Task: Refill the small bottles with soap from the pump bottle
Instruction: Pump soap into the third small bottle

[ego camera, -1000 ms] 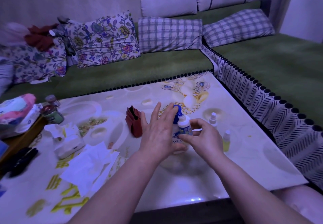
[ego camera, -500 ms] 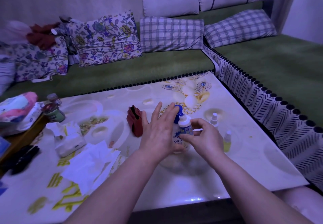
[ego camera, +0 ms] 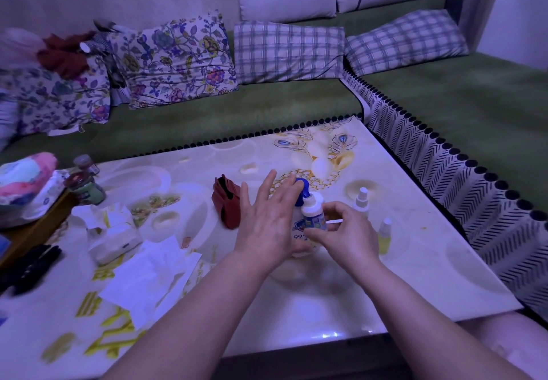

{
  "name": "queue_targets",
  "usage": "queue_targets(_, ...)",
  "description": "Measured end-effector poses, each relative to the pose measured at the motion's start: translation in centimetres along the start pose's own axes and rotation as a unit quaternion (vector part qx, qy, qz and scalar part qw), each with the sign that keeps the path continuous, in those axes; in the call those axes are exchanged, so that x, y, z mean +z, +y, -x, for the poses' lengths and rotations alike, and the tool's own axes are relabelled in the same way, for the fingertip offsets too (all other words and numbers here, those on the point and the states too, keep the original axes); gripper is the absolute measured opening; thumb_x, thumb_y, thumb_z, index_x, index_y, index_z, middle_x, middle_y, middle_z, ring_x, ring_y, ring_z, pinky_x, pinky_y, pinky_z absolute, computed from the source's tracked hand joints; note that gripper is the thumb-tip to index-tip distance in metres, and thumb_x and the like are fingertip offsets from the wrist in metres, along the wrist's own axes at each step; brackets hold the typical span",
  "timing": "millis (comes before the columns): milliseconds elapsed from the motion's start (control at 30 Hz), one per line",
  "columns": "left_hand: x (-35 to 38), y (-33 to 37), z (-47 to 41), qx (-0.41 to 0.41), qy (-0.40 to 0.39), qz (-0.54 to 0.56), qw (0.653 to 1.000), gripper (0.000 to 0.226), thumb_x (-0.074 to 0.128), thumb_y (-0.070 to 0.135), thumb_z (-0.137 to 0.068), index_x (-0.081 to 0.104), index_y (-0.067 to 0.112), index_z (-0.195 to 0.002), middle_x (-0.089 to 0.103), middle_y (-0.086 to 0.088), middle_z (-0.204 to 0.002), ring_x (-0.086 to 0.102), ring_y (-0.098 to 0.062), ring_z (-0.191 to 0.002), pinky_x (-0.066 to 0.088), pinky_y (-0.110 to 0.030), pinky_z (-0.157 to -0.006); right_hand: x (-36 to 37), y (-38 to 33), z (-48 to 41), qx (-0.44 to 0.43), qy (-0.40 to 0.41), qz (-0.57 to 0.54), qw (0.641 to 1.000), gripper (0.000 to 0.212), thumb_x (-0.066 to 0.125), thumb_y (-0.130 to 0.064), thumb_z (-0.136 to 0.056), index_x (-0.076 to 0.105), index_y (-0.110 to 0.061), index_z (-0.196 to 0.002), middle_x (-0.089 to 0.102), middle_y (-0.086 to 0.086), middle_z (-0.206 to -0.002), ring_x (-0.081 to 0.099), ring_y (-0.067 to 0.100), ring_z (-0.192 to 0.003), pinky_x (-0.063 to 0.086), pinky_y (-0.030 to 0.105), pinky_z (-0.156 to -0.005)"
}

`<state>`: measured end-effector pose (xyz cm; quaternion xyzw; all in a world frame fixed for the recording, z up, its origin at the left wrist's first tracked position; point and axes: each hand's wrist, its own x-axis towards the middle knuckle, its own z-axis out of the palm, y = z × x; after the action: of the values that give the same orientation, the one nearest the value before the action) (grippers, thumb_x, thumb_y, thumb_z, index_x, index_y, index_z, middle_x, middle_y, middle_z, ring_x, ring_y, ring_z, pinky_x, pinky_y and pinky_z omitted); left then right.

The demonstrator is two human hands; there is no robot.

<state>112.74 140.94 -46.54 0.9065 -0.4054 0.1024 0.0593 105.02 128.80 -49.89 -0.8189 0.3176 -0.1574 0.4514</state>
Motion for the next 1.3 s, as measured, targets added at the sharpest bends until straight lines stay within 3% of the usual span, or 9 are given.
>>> queue_targets(1033, -0.84, 0.17, -0.09, -0.006, -0.007, 0.001, 1.0, 0.112, 0.075, 0.063, -0.059, 0.013, 0.031, -0.146, 0.006, 0.018, -0.157, -0.01, -0.016, -0.146, -0.004, -0.057, -0.112, -0.02, -0.37, -0.19, -0.009, 0.009, -0.003, 1.0, 0.034, 0.079, -0.036, -0.062, 0.064, -0.035, -0.092, 0.069, -0.023, -0.083, 0.065, -0.004, -0.079, 0.052, 0.031, -0.078)
queue_targets(1300, 0.05, 0.03, 0.33, 0.005, -0.014, -0.009, 1.0, 0.113, 0.074, 0.064, -0.061, 0.009, 0.03, -0.147, 0.005, 0.015, -0.158, -0.005, -0.017, -0.147, 0.001, -0.058, -0.114, 0.17, 0.36, 0.19, -0.004, 0.0, 0.0, 1.0, 0.034, 0.08, -0.035, -0.065, 0.064, -0.034, -0.094, 0.069, -0.024, -0.086, 0.065, -0.005, -0.079, 0.048, 0.026, -0.073)
